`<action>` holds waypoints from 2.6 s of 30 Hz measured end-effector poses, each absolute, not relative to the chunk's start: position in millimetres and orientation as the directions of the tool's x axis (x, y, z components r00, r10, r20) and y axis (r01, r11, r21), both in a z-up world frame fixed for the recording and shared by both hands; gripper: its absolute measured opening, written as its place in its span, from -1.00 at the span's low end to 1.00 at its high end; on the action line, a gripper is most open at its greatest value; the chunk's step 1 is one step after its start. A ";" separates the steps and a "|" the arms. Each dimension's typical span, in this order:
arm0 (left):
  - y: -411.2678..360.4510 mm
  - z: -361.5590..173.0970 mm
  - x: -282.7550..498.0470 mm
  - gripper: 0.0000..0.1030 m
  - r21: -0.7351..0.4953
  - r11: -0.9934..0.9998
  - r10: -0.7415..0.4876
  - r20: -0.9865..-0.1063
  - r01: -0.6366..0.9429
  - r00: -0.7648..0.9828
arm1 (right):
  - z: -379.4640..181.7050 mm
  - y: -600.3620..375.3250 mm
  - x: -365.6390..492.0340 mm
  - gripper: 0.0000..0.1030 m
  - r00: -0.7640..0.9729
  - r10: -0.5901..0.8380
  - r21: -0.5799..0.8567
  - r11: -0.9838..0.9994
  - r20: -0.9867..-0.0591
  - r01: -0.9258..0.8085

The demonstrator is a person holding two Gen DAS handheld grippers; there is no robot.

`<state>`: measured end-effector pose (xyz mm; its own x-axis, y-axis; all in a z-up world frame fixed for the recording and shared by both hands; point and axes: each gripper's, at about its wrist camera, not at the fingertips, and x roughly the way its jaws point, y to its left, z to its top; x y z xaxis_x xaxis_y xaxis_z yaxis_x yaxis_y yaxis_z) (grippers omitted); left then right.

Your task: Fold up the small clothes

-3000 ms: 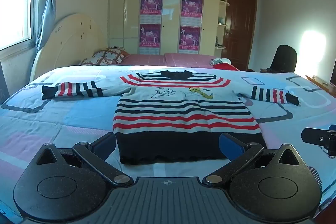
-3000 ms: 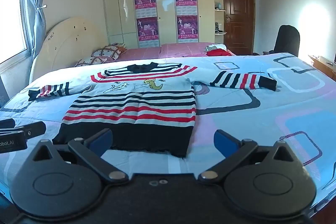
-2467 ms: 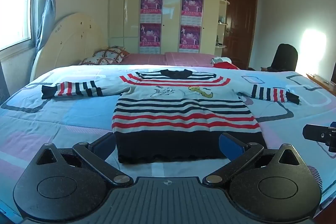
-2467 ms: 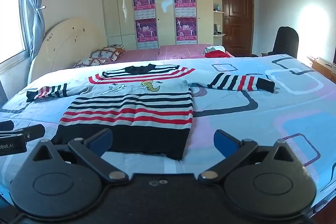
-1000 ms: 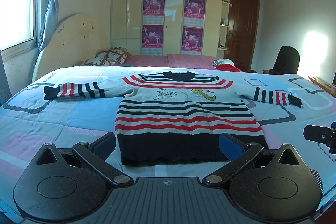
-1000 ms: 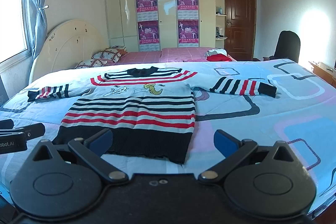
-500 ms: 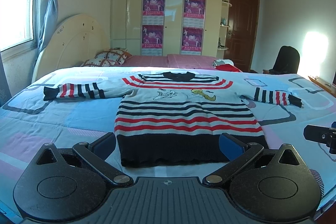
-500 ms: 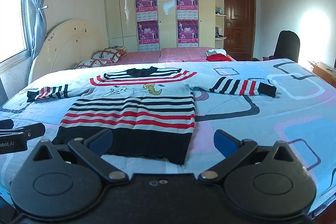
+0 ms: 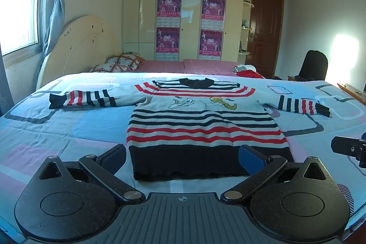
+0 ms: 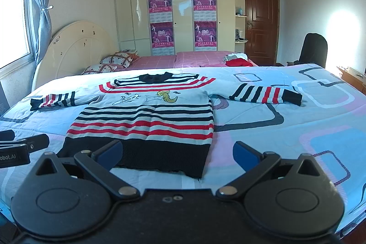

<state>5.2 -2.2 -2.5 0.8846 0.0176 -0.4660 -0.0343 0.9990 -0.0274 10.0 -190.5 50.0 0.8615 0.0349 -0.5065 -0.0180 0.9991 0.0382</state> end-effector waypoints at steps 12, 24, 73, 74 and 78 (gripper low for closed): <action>-2.0 -3.7 8.0 1.00 -0.027 0.999 0.011 -0.473 -0.026 0.881 | 46.0 -193.7 11.1 0.99 0.860 0.023 0.041 0.999 -0.511 -0.003; -13.0 -1.8 114.6 1.00 -0.125 0.992 -0.066 -0.428 0.014 0.901 | 50.9 -325.0 83.0 0.84 0.908 -0.114 0.269 0.933 -0.404 0.237; 84.4 -90.0 356.5 1.00 -0.152 0.952 0.106 -0.653 -0.267 0.750 | -34.6 -180.3 445.1 -0.83 0.792 0.343 0.285 0.933 -0.505 -0.222; 91.3 -91.7 357.0 1.00 -0.152 0.950 0.109 -0.655 -0.272 0.747 | -44.8 -164.5 446.6 -0.75 0.769 0.359 0.275 0.930 -0.529 -0.244; 106.1 -100.0 365.9 1.00 -0.164 0.944 0.109 -0.665 -0.287 0.738 | -77.1 -118.4 434.7 -0.40 0.664 0.442 0.243 0.895 -0.604 -0.374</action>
<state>365.9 106.1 -100.0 0.7385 0.1092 -0.6654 -0.2869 0.9439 -0.1636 434.7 -118.4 -77.1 0.6635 0.4415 -0.6040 -0.3740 0.8949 0.2433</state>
